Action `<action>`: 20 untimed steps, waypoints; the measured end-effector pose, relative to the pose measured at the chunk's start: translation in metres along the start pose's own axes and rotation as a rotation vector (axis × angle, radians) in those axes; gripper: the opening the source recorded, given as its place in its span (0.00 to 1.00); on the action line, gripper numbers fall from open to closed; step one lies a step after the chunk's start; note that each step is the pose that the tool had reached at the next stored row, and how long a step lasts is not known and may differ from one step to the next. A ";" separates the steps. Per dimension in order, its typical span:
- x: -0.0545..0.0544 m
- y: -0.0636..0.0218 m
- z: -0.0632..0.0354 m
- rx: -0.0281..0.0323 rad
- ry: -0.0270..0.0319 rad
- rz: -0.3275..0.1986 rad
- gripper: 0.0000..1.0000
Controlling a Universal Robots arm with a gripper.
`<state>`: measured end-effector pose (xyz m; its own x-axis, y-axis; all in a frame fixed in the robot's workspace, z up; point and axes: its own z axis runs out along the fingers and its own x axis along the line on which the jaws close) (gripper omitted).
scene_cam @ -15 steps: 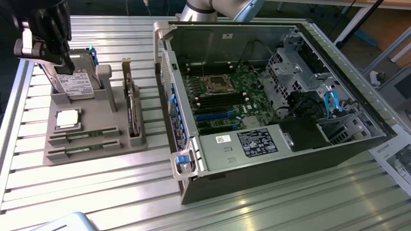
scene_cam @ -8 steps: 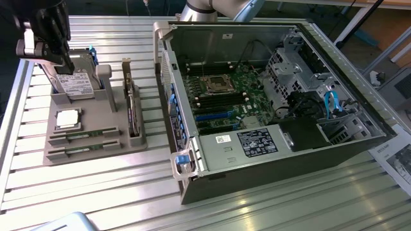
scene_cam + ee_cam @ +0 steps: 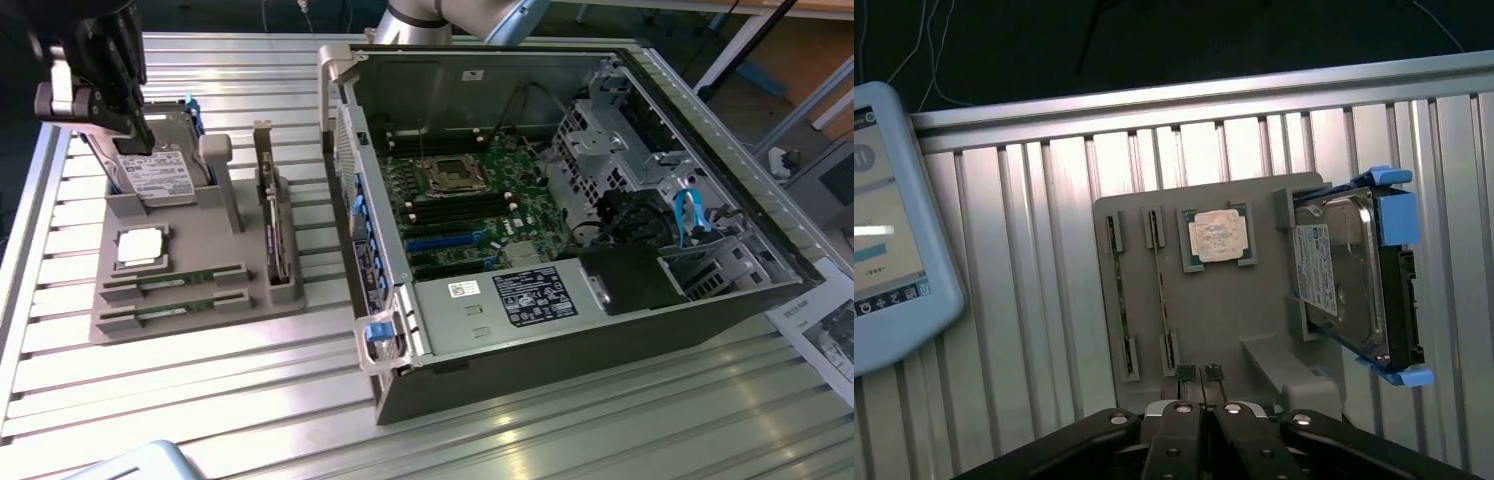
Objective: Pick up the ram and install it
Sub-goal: 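Pick up the ram and move it above insertion slot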
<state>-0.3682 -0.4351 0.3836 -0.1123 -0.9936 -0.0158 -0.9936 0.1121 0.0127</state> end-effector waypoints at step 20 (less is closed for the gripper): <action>0.016 -0.0019 0.0184 0.0000 0.0000 0.000 0.10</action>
<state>-0.3683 -0.4509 0.3650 -0.1122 -0.9936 -0.0158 -0.9936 0.1120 0.0127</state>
